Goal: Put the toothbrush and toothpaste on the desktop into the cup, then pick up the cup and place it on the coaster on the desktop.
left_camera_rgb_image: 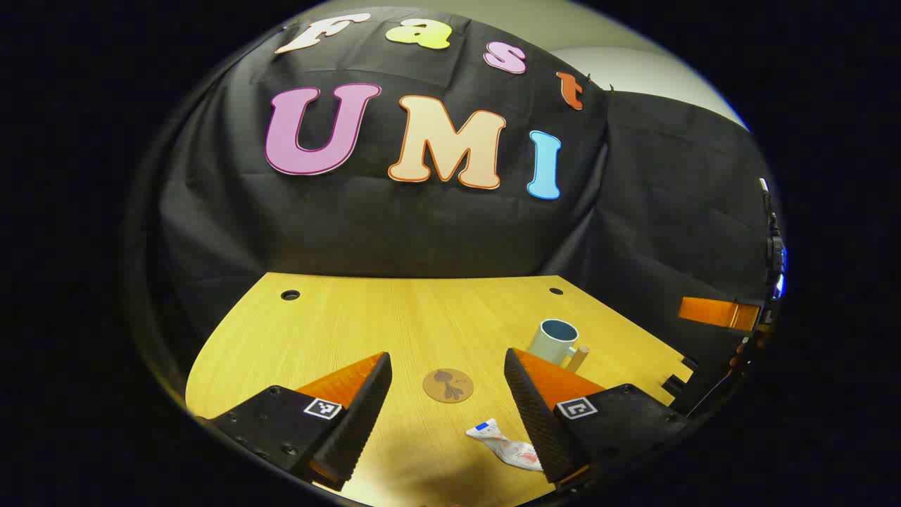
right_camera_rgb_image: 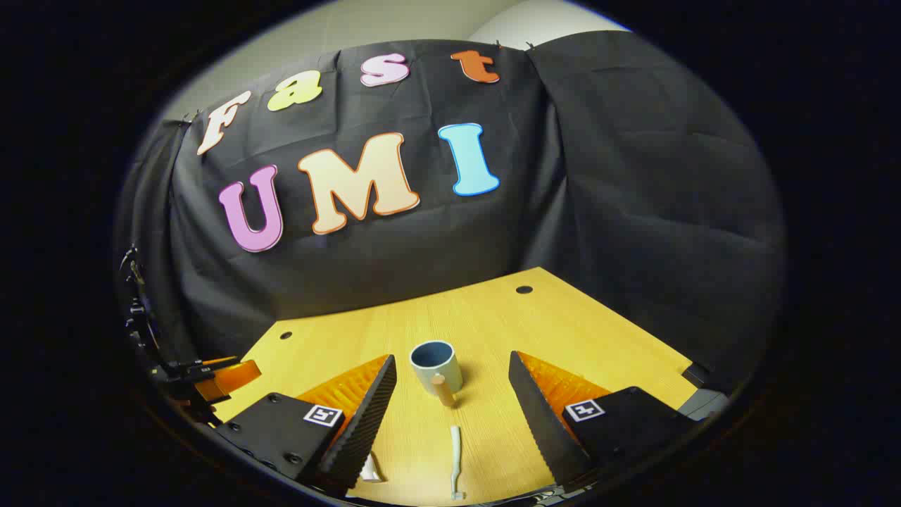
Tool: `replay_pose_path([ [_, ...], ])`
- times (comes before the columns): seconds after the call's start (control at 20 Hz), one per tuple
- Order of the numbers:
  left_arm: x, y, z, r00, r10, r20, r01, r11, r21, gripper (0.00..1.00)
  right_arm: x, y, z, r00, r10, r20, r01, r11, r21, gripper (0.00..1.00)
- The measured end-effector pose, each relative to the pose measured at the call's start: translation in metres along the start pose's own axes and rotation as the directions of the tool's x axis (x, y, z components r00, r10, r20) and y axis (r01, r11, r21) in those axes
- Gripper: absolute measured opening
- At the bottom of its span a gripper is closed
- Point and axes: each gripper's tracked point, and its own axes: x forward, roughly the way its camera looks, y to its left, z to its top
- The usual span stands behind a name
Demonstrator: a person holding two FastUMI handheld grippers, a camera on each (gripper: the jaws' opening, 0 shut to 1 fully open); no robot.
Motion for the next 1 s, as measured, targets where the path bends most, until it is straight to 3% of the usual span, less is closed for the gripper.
replay_pose_path([
  [0.05, -0.001, 0.001, -0.002, 1.0, 0.003, -0.006, -0.003, 1.0, 0.0, 0.94, -0.005, -0.001, -0.011, 1.0, 0.003, -0.012, -0.003, 1.0, -0.003, 0.95],
  [0.3, -0.006, 0.01, -0.009, 1.0, 0.021, -0.019, -0.021, 1.0, -0.009, 0.94, 0.001, 0.001, -0.026, 0.998, -0.001, -0.055, 0.001, 1.0, -0.004, 0.98],
  [0.65, -0.02, 0.032, -0.01, 0.994, 0.108, -0.009, -0.108, 0.993, -0.051, 0.94, 0.02, -0.006, -0.046, 0.991, -0.002, -0.136, -0.002, 0.999, -0.032, 0.95],
  [0.7, -0.022, 0.035, -0.012, 0.993, 0.121, -0.012, -0.121, 0.991, -0.056, 0.94, 0.025, -0.006, -0.05, 0.988, -0.001, -0.156, -0.006, 0.999, -0.039, 0.99],
  [1.0, -0.023, 0.05, -0.02, 0.984, 0.175, -0.025, -0.177, 0.981, -0.077, 0.94, 0.044, -0.002, -0.078, 0.958, 0.023, -0.287, -0.06, 0.991, -0.12, 0.99],
])
